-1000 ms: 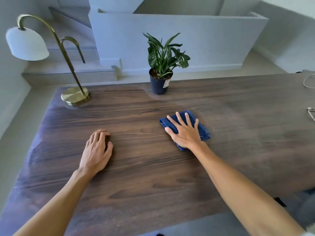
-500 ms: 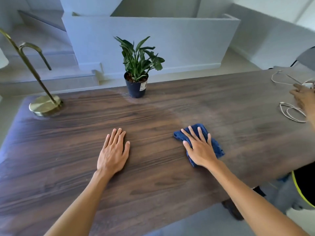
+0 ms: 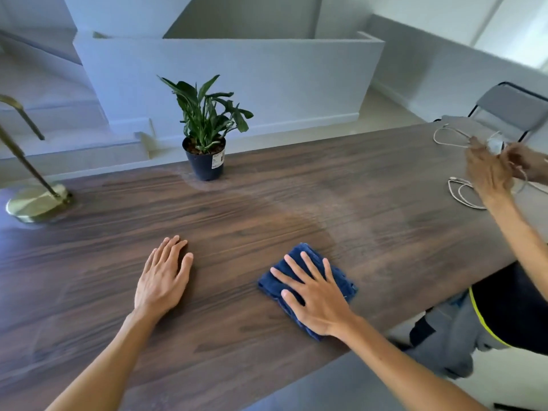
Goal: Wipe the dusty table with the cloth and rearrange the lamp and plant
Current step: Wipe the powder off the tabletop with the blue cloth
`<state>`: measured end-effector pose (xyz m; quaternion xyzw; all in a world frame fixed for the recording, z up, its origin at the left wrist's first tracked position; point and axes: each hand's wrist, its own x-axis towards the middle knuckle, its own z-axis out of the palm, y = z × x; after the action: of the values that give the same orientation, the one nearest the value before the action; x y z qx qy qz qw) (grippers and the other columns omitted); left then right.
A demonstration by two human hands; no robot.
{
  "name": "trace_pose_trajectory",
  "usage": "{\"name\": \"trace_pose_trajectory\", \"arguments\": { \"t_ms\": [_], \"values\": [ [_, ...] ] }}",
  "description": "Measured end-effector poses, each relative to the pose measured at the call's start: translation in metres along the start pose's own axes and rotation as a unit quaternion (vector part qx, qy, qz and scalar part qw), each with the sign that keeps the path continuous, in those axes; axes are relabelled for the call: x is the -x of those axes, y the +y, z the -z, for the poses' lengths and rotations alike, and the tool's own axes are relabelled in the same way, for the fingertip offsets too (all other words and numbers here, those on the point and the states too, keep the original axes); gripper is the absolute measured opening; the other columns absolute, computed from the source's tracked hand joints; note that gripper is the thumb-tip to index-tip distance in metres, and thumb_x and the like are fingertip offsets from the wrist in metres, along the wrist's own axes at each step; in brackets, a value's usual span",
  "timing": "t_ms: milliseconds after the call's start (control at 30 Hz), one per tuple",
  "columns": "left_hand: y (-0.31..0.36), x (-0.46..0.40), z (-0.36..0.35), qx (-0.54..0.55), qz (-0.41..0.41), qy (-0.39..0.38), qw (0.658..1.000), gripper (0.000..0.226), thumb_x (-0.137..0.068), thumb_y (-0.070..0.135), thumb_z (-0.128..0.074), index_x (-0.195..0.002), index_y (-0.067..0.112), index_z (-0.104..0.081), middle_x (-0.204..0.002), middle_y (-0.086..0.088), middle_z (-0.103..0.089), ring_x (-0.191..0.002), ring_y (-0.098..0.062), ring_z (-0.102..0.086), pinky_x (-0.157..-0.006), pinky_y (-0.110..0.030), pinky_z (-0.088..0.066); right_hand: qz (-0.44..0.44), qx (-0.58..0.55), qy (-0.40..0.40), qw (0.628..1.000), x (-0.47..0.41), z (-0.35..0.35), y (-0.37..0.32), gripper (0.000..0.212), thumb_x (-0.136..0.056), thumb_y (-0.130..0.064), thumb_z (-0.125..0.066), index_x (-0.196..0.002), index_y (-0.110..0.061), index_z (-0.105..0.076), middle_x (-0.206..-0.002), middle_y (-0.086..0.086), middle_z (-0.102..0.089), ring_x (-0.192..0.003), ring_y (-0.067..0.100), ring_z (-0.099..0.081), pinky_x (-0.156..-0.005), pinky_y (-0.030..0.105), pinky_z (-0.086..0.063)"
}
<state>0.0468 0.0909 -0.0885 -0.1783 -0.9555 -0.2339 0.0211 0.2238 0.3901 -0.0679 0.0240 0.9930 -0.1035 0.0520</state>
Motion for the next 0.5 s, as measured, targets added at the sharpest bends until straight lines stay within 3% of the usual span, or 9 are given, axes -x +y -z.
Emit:
{"name": "trace_pose_trajectory", "arguments": {
  "t_ms": [67, 133, 267, 400, 500],
  "values": [
    [0.011, -0.004, -0.003, 0.011, 0.032, 0.030, 0.999, 0.043, -0.102, 0.041, -0.044, -0.136, 0.016, -0.052, -0.152, -0.004, -0.043, -0.147, -0.022, -0.027, -0.122, -0.042, -0.019, -0.074, 0.010, -0.018, 0.997, -0.019, 0.011, 0.034, 0.050, -0.101, -0.062, -0.012, -0.149, -0.063, 0.000, -0.166, -0.019, 0.009, -0.151, 0.021, 0.024, -0.116, 0.065, 0.013],
    [0.035, -0.009, -0.011, 0.003, 0.025, 0.042, 0.999, 0.045, -0.099, 0.042, -0.047, -0.130, 0.011, -0.054, -0.145, -0.010, -0.047, -0.142, -0.029, -0.033, -0.119, -0.048, -0.024, -0.111, -0.001, -0.022, 0.994, -0.056, 0.020, 0.044, 0.051, -0.100, -0.064, -0.011, -0.149, -0.062, 0.001, -0.167, -0.015, 0.009, -0.151, 0.028, 0.024, -0.113, 0.069, 0.015],
    [0.079, -0.021, -0.039, -0.045, -0.061, -0.025, 0.997, 0.060, -0.100, 0.049, -0.040, -0.147, 0.011, -0.040, -0.160, -0.007, -0.031, -0.152, -0.023, -0.016, -0.125, -0.041, -0.009, -0.102, -0.008, -0.007, 0.995, -0.095, 0.017, 0.007, 0.055, -0.100, -0.063, -0.015, -0.153, -0.056, -0.003, -0.168, -0.009, 0.005, -0.152, 0.031, 0.017, -0.114, 0.070, 0.013],
    [0.080, -0.032, -0.041, -0.047, -0.065, -0.038, 0.996, 0.062, -0.101, 0.050, -0.037, -0.151, 0.014, -0.034, -0.163, -0.004, -0.024, -0.153, -0.017, -0.009, -0.125, -0.038, -0.005, 0.001, 0.005, 0.011, 1.000, -0.021, 0.001, -0.007, 0.052, -0.102, -0.062, -0.018, -0.153, -0.056, -0.009, -0.167, -0.015, -0.002, -0.154, 0.019, 0.012, -0.119, 0.062, 0.009],
    [0.079, -0.030, -0.044, -0.055, -0.066, -0.046, 0.995, 0.066, -0.101, 0.055, -0.025, -0.153, 0.015, -0.031, -0.164, -0.003, -0.020, -0.153, -0.016, -0.005, -0.125, -0.038, -0.003, -0.049, 0.006, 0.014, 0.999, 0.025, 0.005, 0.042, 0.050, -0.100, -0.065, -0.013, -0.150, -0.062, -0.006, -0.166, -0.021, 0.002, -0.153, 0.014, 0.017, -0.120, 0.060, 0.009]
  ]
}}
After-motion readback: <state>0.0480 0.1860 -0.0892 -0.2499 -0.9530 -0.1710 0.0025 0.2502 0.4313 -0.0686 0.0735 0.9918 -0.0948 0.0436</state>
